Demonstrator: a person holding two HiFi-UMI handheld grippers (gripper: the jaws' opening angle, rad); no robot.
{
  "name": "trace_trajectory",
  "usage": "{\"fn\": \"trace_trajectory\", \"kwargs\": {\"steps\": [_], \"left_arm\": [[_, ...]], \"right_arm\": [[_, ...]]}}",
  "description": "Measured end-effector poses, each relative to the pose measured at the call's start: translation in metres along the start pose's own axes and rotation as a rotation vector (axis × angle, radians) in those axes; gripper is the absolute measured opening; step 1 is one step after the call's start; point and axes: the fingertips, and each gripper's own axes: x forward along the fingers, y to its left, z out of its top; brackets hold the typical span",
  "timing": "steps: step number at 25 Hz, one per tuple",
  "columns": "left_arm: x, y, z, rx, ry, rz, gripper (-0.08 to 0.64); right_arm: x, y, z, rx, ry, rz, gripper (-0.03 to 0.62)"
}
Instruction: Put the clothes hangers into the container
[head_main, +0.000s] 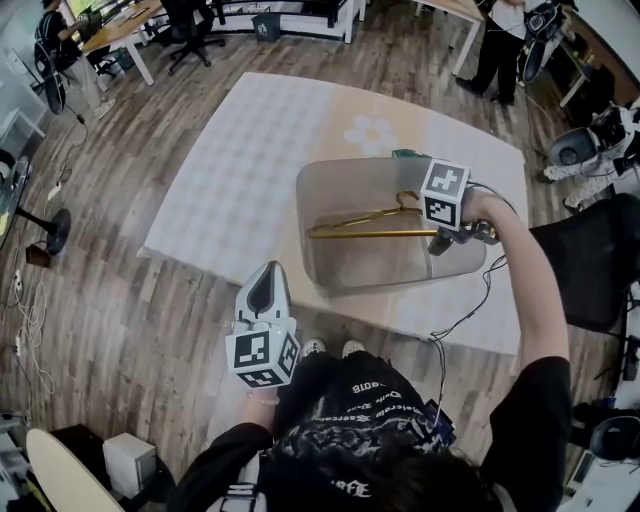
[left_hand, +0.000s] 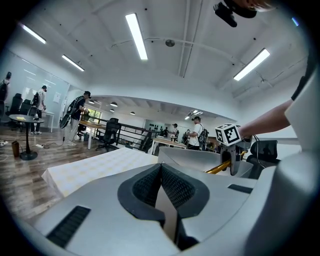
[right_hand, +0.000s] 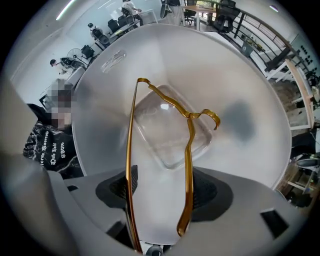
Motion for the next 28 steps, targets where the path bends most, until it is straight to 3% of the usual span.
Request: {"fn": "trace_trajectory", "kwargs": {"steps": [20,28], "left_arm": [[0.002,-0.011,-0.018,0.004,0.035,0.003,0.02],[0.006,-0.017,-0.023,0.009,0.047,0.002,0.02]], "right_arm": [[0.052,-0.006,0.004,-0.04,0.11,0.023,0.327],[0.059,-0.013,0.005,-0.075,0.076,0.006,0.331]]}}
